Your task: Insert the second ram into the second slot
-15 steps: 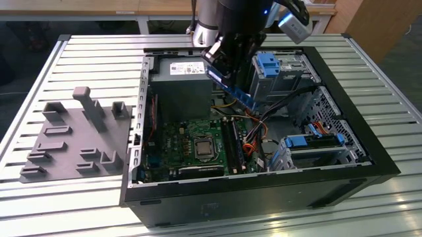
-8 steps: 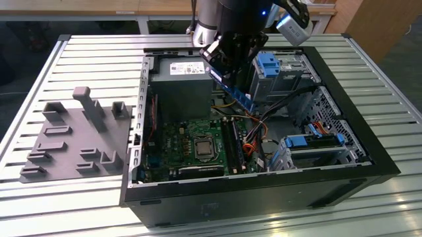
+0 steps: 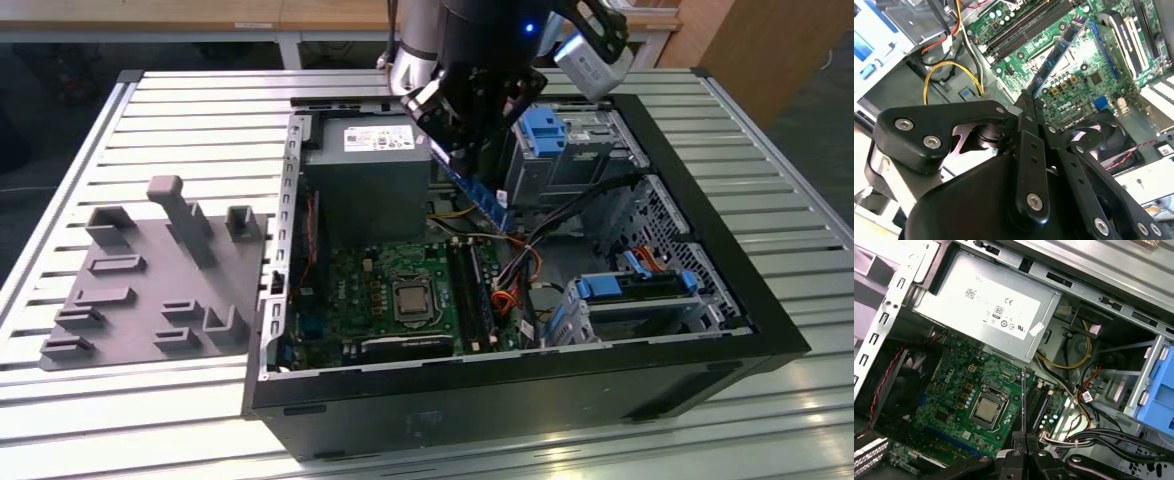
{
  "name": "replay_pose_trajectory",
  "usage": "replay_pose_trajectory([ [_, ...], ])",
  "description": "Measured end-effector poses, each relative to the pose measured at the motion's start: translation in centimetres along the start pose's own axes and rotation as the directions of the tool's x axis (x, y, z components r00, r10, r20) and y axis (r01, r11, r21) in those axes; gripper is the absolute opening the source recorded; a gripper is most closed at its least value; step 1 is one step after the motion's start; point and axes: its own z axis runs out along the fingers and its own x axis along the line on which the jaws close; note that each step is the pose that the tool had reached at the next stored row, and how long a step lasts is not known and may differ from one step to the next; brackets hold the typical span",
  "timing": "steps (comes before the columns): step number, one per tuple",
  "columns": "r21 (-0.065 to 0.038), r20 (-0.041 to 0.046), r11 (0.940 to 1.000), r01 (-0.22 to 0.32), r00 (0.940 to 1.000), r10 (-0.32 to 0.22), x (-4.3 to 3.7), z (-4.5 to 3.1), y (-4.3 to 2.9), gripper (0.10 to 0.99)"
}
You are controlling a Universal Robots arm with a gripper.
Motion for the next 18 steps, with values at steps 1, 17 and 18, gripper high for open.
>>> replay_pose_trajectory([
  [1, 0.001, 0.0002, 0.9999, -0.013, 0.9999, 0.013, 0.0, 0.01, 0.0, 0.118],
  [17, 0.002, 0.0062, 0.9643, -0.265, 0.9643, 0.265, 0.0, 0.17, 0.0, 0.118],
  [18, 0.002, 0.0066, 0.9604, -0.279, 0.9604, 0.279, 0.0, 0.18, 0.0, 0.118],
])
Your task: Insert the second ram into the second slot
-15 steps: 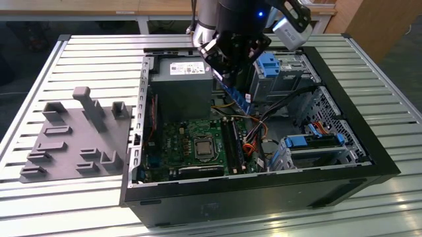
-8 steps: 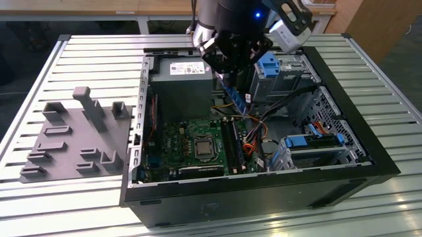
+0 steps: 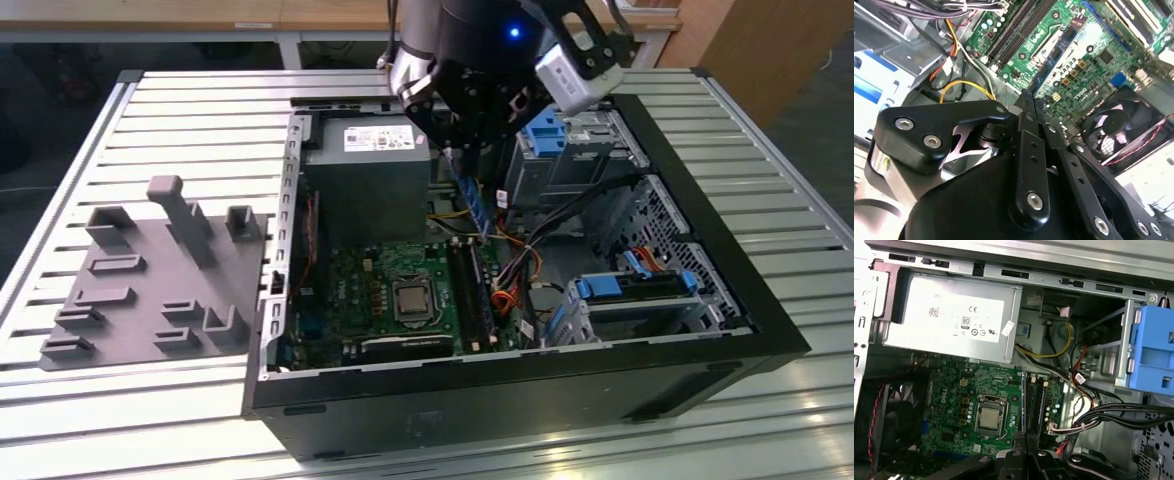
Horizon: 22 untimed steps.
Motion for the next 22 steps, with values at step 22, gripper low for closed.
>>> replay_pose_trajectory([
  [22, -0.002, 0.0084, 0.9417, -0.337, 0.9416, 0.337, 0.0, 0.36, -0.01, 0.118],
])
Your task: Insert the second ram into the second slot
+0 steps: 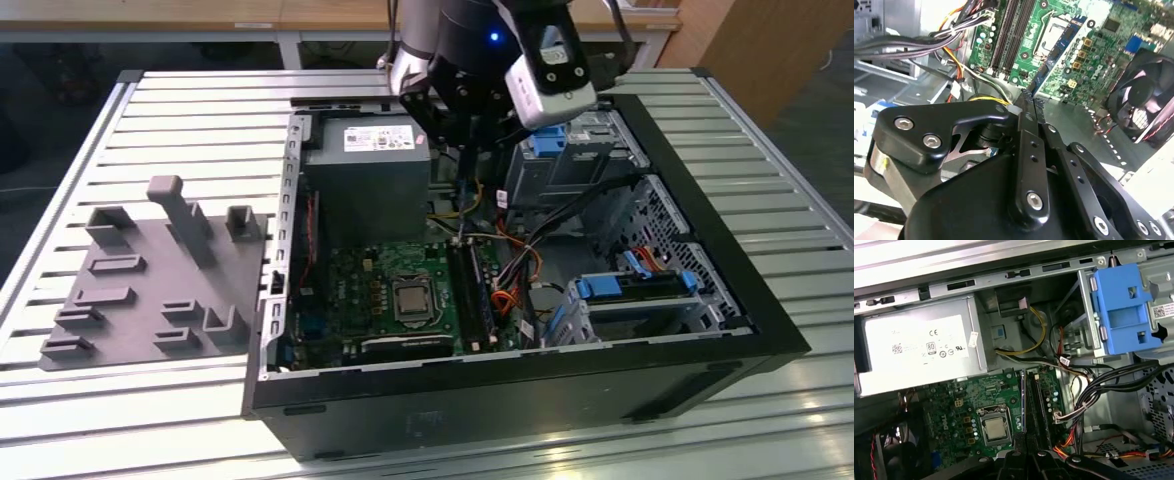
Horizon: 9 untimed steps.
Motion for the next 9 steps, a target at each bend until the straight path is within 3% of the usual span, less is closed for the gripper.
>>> replay_pose_trajectory([
  [5, 0.001, 0.0019, 0.9976, -0.069, 0.9976, 0.069, 0.0, 0.24, -0.01, 0.118],
  [9, 0.001, 0.0012, 0.9997, -0.026, 0.9997, 0.026, 0.0, 0.46, -0.01, 0.118],
])
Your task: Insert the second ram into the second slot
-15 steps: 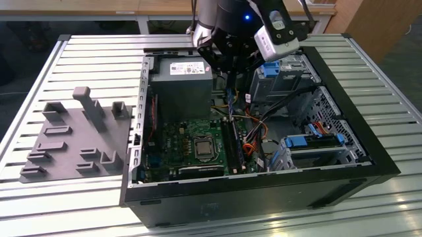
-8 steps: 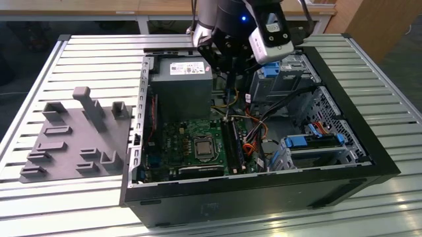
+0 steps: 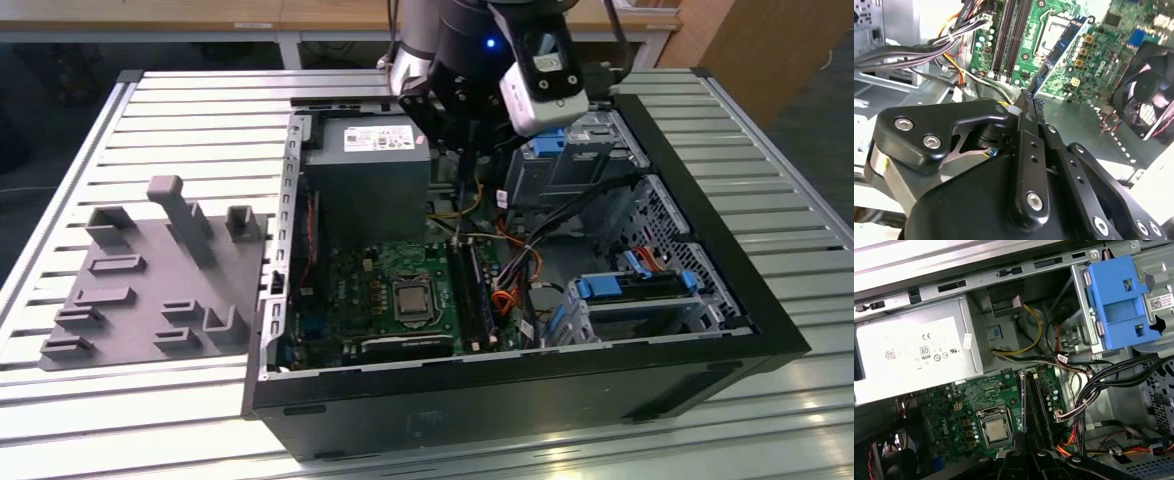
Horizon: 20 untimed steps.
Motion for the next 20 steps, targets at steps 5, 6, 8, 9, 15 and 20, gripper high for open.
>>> replay_pose_trajectory([
  [5, 0.0, -0.0021, 0.9958, 0.091, 0.9958, -0.091, -0.01, 0.3, -0.01, 0.118],
  [6, 0.001, -0.0024, 0.994, 0.11, 0.994, -0.11, -0.01, 0.35, -0.01, 0.118],
  [8, 0.001, -0.0032, 0.9894, 0.145, 0.9894, -0.145, -0.01, 0.45, -0.01, 0.118],
  [9, 0.001, -0.0036, 0.9866, 0.163, 0.9866, -0.163, -0.01, 0.5, -0.01, 0.118],
  [15, 0.001, -0.0058, 0.9657, 0.26, 0.9657, -0.26, -0.01, 0.79, -0.02, 0.118],
  [20, 0.001, -0.0063, 0.9607, 0.277, 0.9607, -0.277, -0.02, 0.94, -0.07, 0.118],
])
